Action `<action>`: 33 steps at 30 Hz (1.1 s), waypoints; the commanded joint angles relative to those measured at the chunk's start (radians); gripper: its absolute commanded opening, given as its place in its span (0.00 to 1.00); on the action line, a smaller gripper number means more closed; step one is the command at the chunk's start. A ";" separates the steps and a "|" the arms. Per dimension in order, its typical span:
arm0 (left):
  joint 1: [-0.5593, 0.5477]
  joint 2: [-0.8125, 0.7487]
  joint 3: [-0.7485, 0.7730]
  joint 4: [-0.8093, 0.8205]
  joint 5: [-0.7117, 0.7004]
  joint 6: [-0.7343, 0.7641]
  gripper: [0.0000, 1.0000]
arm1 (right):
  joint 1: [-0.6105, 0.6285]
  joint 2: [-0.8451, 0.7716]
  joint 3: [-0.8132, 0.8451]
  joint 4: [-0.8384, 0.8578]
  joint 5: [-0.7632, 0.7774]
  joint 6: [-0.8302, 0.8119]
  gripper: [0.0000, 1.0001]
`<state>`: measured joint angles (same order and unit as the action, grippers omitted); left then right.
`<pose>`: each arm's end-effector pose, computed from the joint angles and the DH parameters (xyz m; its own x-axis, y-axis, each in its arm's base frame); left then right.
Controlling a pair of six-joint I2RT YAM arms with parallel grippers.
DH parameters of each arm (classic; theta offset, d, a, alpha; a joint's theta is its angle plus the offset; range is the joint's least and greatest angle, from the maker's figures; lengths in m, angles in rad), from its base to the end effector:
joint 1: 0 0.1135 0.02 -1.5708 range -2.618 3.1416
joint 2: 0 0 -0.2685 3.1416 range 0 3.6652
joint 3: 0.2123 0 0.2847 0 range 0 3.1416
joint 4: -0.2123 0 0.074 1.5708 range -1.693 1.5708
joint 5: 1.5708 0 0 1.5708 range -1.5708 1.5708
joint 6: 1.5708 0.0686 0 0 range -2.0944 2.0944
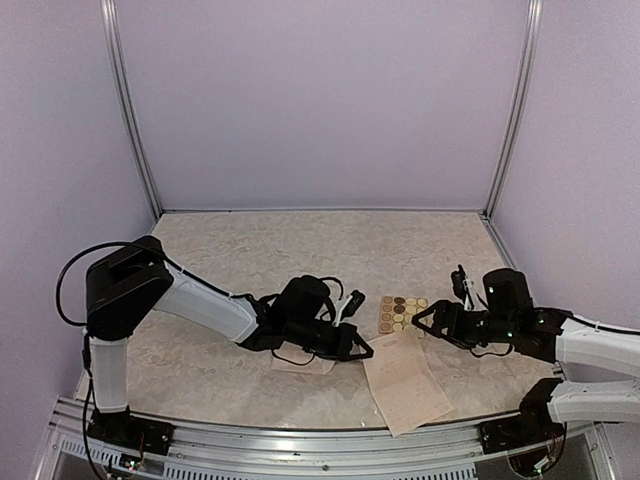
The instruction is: Place the letter into the envelope and seal it
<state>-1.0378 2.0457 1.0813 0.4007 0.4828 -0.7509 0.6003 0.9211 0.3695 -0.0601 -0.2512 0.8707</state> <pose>0.2086 -0.4163 0.0858 -0.8550 0.2600 -0.4487 0.5182 0.3959 -0.7581 0.1893 0.1502 0.1519 -0.8522 0.3144 -0.4183 -0.0983 0.6890 0.7181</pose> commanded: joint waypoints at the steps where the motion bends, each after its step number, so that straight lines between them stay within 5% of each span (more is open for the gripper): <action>1: 0.010 -0.165 -0.059 0.017 -0.082 0.042 0.00 | 0.007 -0.074 0.046 -0.017 0.046 0.023 0.88; 9: 0.038 -0.510 -0.166 0.010 -0.272 0.078 0.00 | 0.008 -0.142 0.017 0.178 -0.010 0.085 0.99; 18: 0.048 -0.753 -0.230 0.116 -0.289 0.105 0.00 | 0.072 0.005 0.003 0.579 -0.184 0.140 1.00; 33: 0.042 -0.846 -0.292 0.204 -0.236 0.073 0.00 | 0.173 0.233 0.120 0.847 -0.238 0.154 0.96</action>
<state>-0.9936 1.2034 0.8131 0.5556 0.2138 -0.6724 0.7528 1.1404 0.4286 0.6838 -0.4679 1.0355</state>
